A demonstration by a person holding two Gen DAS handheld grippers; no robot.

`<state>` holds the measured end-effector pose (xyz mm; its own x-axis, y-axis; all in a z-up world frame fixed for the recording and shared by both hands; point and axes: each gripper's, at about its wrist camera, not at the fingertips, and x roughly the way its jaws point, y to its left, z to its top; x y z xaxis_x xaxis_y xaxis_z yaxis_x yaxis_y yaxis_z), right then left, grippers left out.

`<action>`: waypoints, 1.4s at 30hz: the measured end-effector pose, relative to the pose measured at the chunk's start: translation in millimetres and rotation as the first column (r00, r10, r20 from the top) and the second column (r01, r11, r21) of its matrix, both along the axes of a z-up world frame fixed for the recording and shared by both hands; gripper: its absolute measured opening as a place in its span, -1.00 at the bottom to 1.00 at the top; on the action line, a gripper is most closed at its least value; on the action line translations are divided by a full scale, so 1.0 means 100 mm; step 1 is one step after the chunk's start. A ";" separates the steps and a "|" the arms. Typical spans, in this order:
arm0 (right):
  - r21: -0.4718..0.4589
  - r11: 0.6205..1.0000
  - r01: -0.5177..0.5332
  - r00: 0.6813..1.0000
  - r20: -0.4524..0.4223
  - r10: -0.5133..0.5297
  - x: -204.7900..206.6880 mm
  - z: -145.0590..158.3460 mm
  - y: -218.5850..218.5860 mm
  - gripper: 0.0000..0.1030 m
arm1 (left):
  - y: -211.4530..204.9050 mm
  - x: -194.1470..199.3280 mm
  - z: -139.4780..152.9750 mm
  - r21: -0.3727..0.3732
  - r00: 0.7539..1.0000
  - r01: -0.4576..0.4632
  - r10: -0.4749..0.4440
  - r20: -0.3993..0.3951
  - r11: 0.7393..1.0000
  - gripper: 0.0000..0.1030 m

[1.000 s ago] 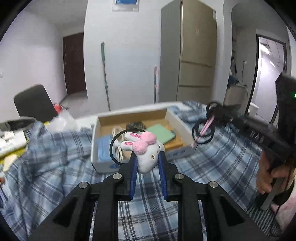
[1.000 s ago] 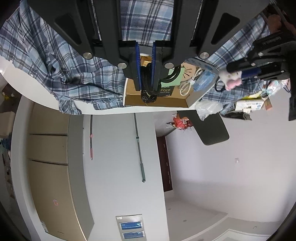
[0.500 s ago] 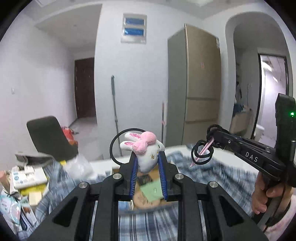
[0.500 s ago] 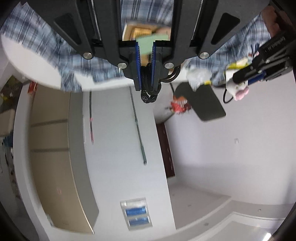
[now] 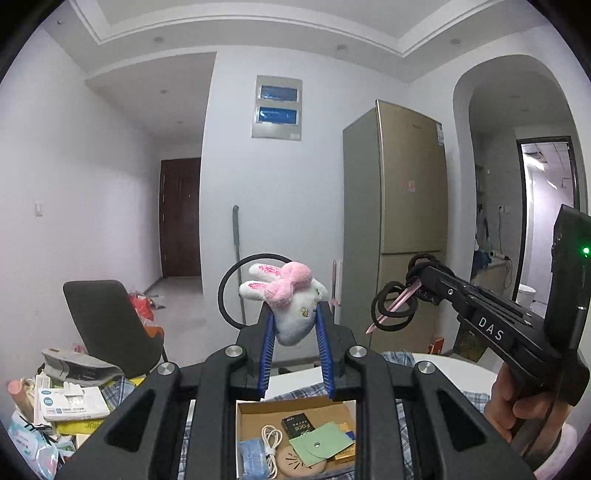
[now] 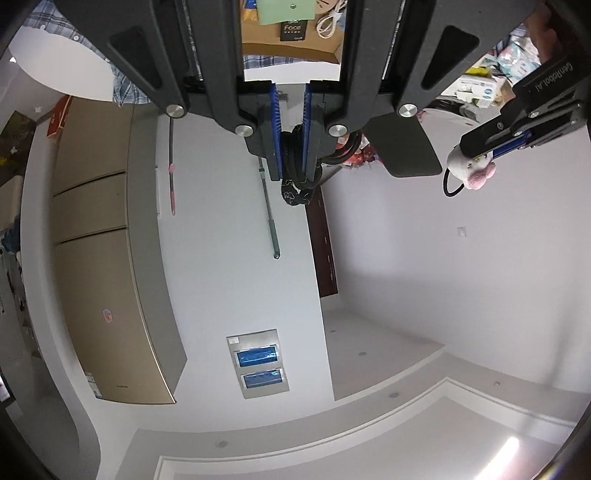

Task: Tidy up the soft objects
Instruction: 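Lift the plush with the left tool while the right tool carries the cable over the box, then lower the plush and cable into the box and open both tools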

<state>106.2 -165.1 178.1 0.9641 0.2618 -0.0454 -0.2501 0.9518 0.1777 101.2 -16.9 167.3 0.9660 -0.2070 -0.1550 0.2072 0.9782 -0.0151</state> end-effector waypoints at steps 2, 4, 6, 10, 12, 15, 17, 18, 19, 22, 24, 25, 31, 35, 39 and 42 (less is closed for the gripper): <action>-0.013 1.000 0.006 1.000 0.000 -0.006 0.04 -0.06 0.04 -0.83 | 0.02 0.07 -0.06 0.000 1.000 0.001 -0.001 -0.023 1.000 -0.55; -0.014 1.000 -0.005 1.000 -0.017 0.005 0.10 -0.13 0.07 -0.83 | 0.03 0.14 -0.11 0.000 0.999 0.003 -0.003 -0.040 1.000 -0.55; -0.025 1.000 -0.009 0.999 -0.036 0.008 0.15 -0.17 0.10 -0.83 | 0.04 0.23 -0.18 -0.002 0.998 0.003 -0.003 -0.061 1.000 -0.55; -0.025 0.999 -0.033 0.995 -0.095 0.031 0.31 -0.31 0.12 -0.83 | 0.05 0.42 -0.31 -0.005 0.993 0.015 -0.016 -0.118 1.000 -0.55; -0.038 0.999 -0.025 0.993 -0.118 0.020 0.37 -0.37 0.13 -0.83 | 0.05 0.53 -0.40 -0.007 0.988 0.020 -0.021 -0.155 1.000 -0.55; -0.052 0.998 -0.026 0.988 -0.155 0.018 0.46 -0.47 0.14 -0.83 | 0.02 0.66 -0.55 0.016 0.979 0.020 -0.016 -0.202 1.000 -0.55; -0.057 0.998 -0.027 0.982 -0.189 0.016 0.55 -0.56 0.14 -0.83 | -0.01 0.76 -0.65 0.038 0.972 0.020 -0.010 -0.235 0.999 -0.55; -0.058 0.998 -0.030 0.978 -0.208 0.017 0.58 -0.59 0.14 -0.83 | -0.05 0.79 -0.70 0.039 0.967 0.025 -0.015 -0.253 0.999 -0.55; -0.059 0.998 -0.037 0.973 -0.230 0.023 0.62 -0.63 0.14 -0.83 | -0.06 0.83 -0.74 0.036 0.963 0.031 -0.020 -0.270 0.999 -0.55; -0.058 0.997 -0.045 0.956 -0.293 0.026 0.76 -0.77 0.12 -0.83 | -0.07 0.93 -0.89 0.036 0.949 0.035 -0.022 -0.314 0.999 -0.55; -0.056 0.997 -0.061 0.951 -0.307 0.041 0.84 -0.85 0.12 -0.83 | -0.08 1.01 -1.00 0.034 0.937 0.044 -0.030 -0.349 0.998 -0.55; -0.061 0.996 -0.059 0.951 -0.307 0.038 0.85 -0.91 0.13 -0.83 | -0.07 1.07 -1.06 0.026 0.927 0.049 -0.036 -0.372 0.998 -0.55; -0.090 0.993 -0.070 0.908 -0.419 0.026 1.12 -1.26 0.16 -0.83 | -0.09 1.37 -1.49 0.031 0.873 0.046 -0.025 -0.487 0.998 -0.55; -0.117 0.991 -0.060 0.897 -0.441 0.002 1.23 -1.46 0.20 -0.83 | -0.07 1.49 -1.67 -0.006 0.835 0.050 -0.045 -0.548 0.999 -0.55; -0.119 0.990 -0.072 0.877 -0.480 0.006 1.32 -1.62 0.22 -0.83 | -0.08 1.55 -1.77 0.004 0.820 0.043 -0.033 -0.571 0.999 -0.55; -0.127 0.988 -0.085 0.868 -0.497 0.011 1.35 -1.69 0.25 -0.83 | -0.10 1.60 -1.82 0.015 0.812 0.042 -0.025 -0.583 0.999 -0.54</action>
<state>241.2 -140.6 9.5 0.7919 0.2621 -0.5516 -0.2109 0.9650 0.1559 261.3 -26.5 -15.2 0.6856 -0.2254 -0.6922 0.2002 0.9726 -0.1184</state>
